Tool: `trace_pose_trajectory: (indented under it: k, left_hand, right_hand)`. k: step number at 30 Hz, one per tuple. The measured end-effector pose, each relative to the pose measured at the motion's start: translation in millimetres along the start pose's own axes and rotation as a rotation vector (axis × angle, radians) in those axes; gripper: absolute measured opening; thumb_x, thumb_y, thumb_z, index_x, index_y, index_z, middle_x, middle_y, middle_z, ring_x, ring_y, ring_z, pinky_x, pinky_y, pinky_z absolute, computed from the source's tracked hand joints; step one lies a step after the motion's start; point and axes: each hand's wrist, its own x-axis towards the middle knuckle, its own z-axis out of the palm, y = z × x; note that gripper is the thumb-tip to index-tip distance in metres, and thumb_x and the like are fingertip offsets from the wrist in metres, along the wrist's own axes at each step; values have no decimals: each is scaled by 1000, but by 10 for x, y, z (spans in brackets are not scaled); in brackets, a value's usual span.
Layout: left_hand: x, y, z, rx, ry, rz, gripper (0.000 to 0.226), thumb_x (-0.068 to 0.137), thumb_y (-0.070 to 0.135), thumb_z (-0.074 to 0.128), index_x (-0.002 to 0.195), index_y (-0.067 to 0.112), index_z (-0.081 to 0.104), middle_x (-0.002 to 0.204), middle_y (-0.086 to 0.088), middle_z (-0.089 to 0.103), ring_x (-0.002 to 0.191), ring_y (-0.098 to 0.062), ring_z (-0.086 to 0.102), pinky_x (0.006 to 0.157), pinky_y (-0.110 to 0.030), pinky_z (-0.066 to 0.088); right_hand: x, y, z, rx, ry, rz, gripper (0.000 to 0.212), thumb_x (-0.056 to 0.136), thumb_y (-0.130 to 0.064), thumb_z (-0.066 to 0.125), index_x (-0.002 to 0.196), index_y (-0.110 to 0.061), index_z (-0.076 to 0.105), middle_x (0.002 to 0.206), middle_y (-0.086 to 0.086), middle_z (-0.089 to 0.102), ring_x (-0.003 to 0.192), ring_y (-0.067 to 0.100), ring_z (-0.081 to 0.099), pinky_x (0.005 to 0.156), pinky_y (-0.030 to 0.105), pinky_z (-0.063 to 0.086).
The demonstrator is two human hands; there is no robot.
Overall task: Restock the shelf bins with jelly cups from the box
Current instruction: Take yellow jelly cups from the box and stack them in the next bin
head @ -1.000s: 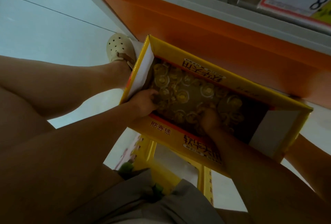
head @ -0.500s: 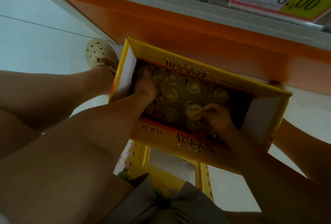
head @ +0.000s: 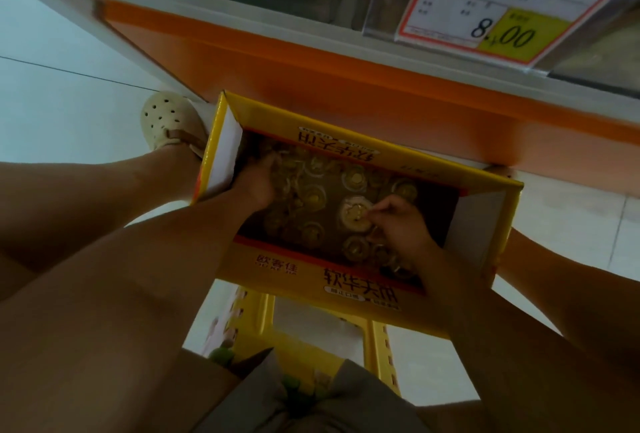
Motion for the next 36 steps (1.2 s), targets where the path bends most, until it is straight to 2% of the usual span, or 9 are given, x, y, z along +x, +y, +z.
trace_pose_trajectory:
  k: [3,6,9,13,16,18,22,31,36]
  left_hand:
    - [-251,111,-53,-397,-207,-34,53,80,4,75,123,25,52,131,-2,49,118,-27,53,92,-44,53]
    - [-554,376,-145,-745,-428,-127,52,81,-5,71,118,28,56,126,3,49,109,-23,61,79,-35,59]
    - [-805,584,-233,-882,-575,-67,48,86,-11,62,118,24,55,132,-4,46,109,-26,61,78,-34,59]
    - [-1170,727,-352,-992,-672,-13,39,86,0,64,115,23,51,140,-11,41,118,-32,55,84,-45,56]
    - [-1501,927,-396,-883,-590,29,54,71,33,78,118,26,51,134,-7,48,117,-28,55,79,-39,55]
    - [-1664,1028,-426,-852,-509,75,53,70,40,74,116,27,53,130,-5,52,113,-25,57,73,-34,54]
    - [-1931,1238,-660,-886,-451,172,29,87,28,68,114,31,57,126,-7,54,99,-24,60,61,-29,52]
    - [-2525,1867,-1213,-810,-235,485,29,79,18,77,102,34,69,116,-4,65,97,-25,69,63,-32,55]
    - [-3025,2254,-1600,-712,-34,736,30,78,27,78,98,46,68,119,7,66,97,-16,70,72,-31,56]
  right_hand:
    - [-28,-61,-25,74,-51,77,19,85,-9,70,81,-13,52,87,8,55,71,17,58,66,39,60]
    - [-136,-218,-10,134,-169,137,16,86,-8,68,96,-12,56,104,10,55,87,21,61,65,40,60]
    - [-323,-351,-21,173,-305,127,29,88,-9,64,115,-16,60,124,11,57,109,28,61,63,36,58]
    - [-759,-463,-22,223,-365,36,32,90,-9,62,121,-14,62,123,13,62,105,25,65,67,36,58]
    - [-1164,-547,12,257,-403,-105,27,92,-11,59,118,-16,65,119,10,64,106,26,64,74,38,59]
    - [-1417,-582,-2,316,-382,-183,26,92,-17,62,117,-19,67,117,7,66,103,24,67,77,38,58]
    - [-1776,-659,-189,421,-248,-299,24,91,-22,64,114,-19,65,118,6,65,102,24,67,74,37,57]
    - [-2464,-1125,-650,292,0,-630,7,85,-16,71,91,-15,71,100,9,71,93,26,69,79,42,59]
    - [-3014,-1516,-838,149,162,-916,13,87,-12,69,98,-18,66,90,13,63,64,13,65,59,23,54]
